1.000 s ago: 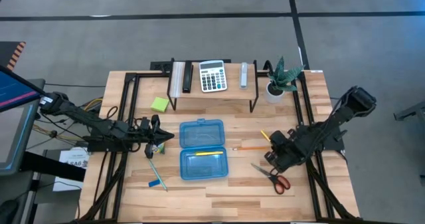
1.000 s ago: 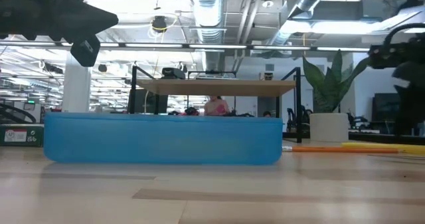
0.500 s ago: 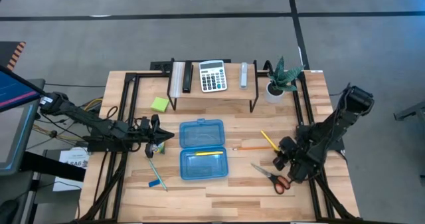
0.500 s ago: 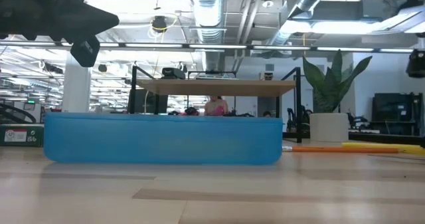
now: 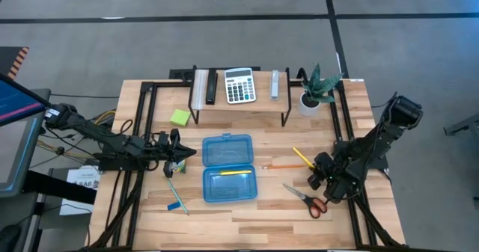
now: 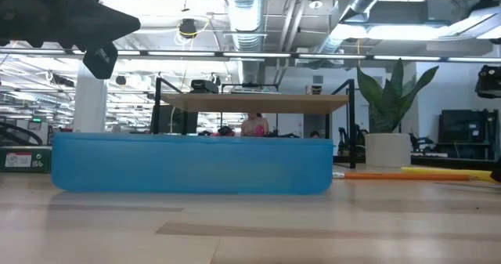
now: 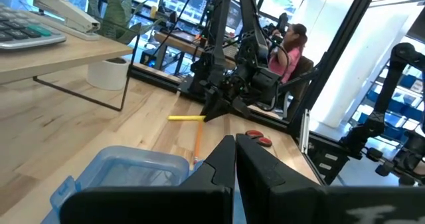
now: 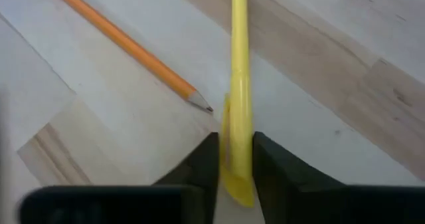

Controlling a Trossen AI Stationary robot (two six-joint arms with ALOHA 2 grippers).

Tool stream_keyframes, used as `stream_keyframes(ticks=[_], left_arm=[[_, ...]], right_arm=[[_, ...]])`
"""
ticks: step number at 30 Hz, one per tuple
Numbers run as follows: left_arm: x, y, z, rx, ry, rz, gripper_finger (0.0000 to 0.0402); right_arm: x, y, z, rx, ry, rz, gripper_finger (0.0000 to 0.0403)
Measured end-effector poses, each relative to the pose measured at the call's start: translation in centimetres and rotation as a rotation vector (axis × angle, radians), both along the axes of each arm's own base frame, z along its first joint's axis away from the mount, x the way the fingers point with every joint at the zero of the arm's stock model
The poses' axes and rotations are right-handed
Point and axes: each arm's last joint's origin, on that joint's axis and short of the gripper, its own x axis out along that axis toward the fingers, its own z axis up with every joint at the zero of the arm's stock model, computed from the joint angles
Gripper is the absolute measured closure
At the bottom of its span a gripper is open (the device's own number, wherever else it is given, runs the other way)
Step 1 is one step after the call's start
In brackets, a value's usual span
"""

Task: Pack school essentials
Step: Put the yellow pen into the blue supply box

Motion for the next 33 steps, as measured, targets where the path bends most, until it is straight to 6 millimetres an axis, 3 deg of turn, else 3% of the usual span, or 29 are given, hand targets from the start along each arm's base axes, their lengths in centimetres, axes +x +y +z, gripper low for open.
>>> stream_keyframes(ticks=[5, 14, 21, 33], left_arm=[[0.0, 0.0, 0.0, 0.0, 0.0, 0.0, 0.0401], [0.0, 0.0, 0.0, 0.0, 0.0, 0.0, 0.0401], [0.0, 0.0, 0.0, 0.0, 0.0, 0.001, 0.0401], [0.0, 0.0, 0.0, 0.0, 0.0, 0.001, 0.0401]], right_arm=[[0.0, 0.1, 0.1, 0.002, 0.0, 0.01, 0.0371], [0.5, 0.5, 1.5, -0.014, 0.092, 0.012, 0.0374], [0.8, 0.8, 2.3, -0.025, 0.107, 0.021, 0.0401], [0.8, 0.7, 2.4, -0.046, 0.095, 0.016, 0.0379]])
